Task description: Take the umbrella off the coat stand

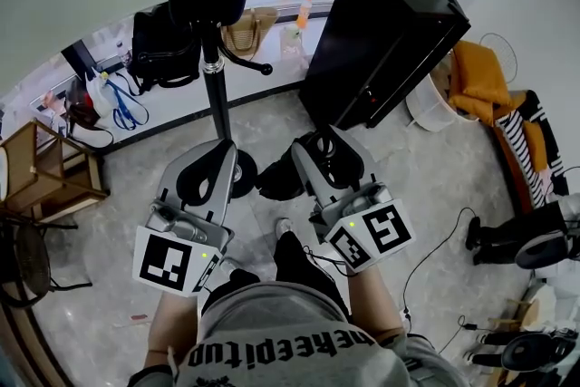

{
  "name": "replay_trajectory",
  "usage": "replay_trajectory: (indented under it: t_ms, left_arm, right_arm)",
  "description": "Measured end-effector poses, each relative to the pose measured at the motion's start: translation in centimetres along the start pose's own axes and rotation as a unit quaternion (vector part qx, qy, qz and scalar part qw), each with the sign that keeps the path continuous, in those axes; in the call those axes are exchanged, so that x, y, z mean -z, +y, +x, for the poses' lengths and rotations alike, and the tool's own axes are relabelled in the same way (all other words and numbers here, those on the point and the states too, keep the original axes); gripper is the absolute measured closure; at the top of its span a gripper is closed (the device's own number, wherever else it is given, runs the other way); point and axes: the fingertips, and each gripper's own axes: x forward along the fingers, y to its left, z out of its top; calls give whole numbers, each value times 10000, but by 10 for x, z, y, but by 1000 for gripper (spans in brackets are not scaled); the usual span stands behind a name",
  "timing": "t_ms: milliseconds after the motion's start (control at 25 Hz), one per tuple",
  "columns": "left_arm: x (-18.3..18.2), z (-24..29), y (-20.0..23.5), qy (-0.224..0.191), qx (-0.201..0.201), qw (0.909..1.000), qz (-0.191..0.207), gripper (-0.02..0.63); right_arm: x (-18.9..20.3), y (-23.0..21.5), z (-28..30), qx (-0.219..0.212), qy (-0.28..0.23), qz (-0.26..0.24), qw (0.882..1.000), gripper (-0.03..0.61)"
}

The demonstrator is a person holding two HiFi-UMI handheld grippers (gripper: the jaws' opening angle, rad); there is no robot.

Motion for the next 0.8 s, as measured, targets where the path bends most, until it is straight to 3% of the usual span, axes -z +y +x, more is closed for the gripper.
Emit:
replay_trajectory:
  t_ms: [800]
  left_arm:
    - [3, -5, 15, -1, -160, 9999, -50, 598]
  right_arm:
    - [-2, 0, 8, 79, -74, 104, 9999, 377]
